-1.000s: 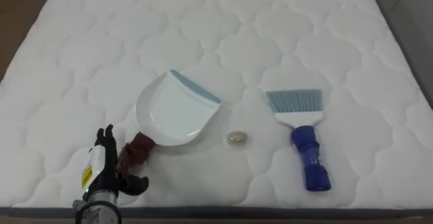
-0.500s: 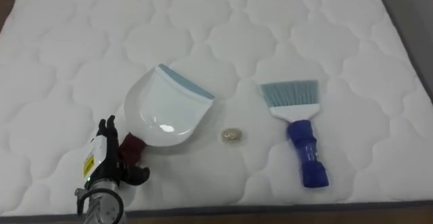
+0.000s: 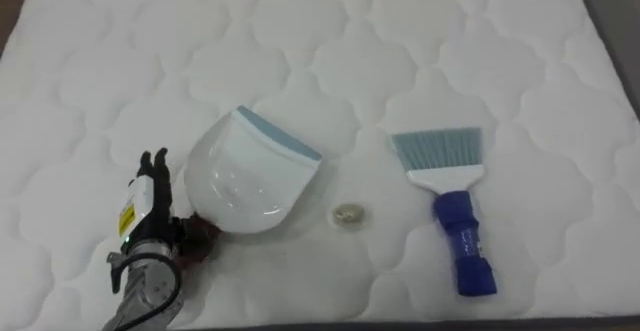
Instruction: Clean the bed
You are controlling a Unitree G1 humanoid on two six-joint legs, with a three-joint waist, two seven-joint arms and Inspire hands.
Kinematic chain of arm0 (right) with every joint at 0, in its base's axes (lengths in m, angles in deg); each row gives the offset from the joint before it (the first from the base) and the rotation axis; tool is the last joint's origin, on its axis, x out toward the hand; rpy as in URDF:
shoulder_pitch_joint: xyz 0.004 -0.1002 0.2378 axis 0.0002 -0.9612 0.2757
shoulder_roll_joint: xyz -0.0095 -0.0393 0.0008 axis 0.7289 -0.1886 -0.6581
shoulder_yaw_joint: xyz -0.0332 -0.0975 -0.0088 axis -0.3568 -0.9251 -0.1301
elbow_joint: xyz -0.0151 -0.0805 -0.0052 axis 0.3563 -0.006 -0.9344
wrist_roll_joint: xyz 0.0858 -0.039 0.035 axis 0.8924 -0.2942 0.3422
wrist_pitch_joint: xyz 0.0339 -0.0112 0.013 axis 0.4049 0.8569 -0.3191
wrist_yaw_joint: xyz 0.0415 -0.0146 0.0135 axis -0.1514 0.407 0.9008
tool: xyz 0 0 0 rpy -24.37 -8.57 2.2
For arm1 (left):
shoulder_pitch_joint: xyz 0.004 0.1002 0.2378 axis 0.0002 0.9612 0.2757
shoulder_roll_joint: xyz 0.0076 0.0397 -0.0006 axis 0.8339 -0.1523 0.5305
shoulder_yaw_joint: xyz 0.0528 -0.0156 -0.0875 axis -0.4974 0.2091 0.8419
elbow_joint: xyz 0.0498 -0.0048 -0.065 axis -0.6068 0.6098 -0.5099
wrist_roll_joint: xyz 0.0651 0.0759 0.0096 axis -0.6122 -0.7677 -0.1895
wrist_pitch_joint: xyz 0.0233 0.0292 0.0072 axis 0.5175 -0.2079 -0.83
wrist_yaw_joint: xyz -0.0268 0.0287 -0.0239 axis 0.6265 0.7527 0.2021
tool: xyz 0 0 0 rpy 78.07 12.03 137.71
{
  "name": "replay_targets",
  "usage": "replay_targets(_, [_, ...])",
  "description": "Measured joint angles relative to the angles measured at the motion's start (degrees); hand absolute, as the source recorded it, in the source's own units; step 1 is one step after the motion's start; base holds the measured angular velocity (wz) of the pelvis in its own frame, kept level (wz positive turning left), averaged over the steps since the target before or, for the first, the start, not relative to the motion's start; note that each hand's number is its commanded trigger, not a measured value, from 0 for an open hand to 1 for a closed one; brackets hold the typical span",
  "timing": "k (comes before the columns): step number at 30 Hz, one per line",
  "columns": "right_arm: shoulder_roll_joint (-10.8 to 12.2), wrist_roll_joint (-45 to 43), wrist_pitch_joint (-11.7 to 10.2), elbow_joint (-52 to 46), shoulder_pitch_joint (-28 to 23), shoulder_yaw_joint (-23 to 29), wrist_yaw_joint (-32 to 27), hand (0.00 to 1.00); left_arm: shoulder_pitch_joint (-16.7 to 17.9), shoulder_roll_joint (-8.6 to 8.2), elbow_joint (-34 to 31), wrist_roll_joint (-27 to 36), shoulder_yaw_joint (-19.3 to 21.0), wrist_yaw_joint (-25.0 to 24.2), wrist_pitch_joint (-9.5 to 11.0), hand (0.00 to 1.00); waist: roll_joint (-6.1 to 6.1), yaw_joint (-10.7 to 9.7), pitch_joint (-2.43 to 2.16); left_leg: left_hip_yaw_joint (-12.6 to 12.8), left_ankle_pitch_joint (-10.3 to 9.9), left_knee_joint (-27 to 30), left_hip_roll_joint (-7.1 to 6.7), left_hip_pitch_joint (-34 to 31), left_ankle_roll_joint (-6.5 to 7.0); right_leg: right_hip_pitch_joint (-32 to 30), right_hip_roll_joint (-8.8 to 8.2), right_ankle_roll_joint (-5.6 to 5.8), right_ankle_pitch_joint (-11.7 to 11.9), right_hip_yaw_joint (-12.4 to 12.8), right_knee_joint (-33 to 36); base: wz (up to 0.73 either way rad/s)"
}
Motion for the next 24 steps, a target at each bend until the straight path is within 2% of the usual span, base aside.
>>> replay_targets(2, [0.0, 1.0, 0.0, -0.4, 0.1, -0.5, 0.3, 0.0, 0.0, -0.23, 0.9, 1.0, 0.0, -0.2, -0.1, 0.0, 0.24, -0.3, -0.16, 0.1, 0.0, 0.0, -0.28, 0.1, 0.05, 0.4, -0.28, 0.47, -0.4, -1.3, 0.1, 0.08])
replay_targets(4, [0.0, 2.0, 0.5, -0.4, 0.0, -0.6, 0.8, 0.0, 0.0, -0.27, 1.0, 1.4, -0.3, -0.6, -0.1, 0.0, 0.24, -0.2, -0.15, 0.2, -0.4, 0.0, -0.46, 0.1, 0.56, 0.3, -0.51, 0.38, -1.2, -1.8, 0.3, 0.1])
replay_targets(11, [0.0, 3.0, 0.5, 0.1, -0.3, -0.5, 2.0, 0.0, 1.5, -0.48, 1.2, 1.8, -0.3, -1.6, -0.5, 0.0, 0.45, -0.2, -0.24, 0.0, -0.6, 0.8, -0.73, 0.1, 0.72, 0.1, -0.66, 0.26, -2.2, -1.9, 1.5, 0.01])
replay_targets(24, [0.0, 3.9, 0.5, 0.5, -0.1, -1.0, 2.4, 0.0, 1.5, -0.48, 3.2, 2.3, -0.4, -1.6, -0.4, 0.0, 0.34, -0.2, -0.34, 0.3, -0.7, 1.0, -0.89, 0.1, 0.6, -0.1, -0.82, 0.02, -2.9, -2.0, 2.3, 0.0])
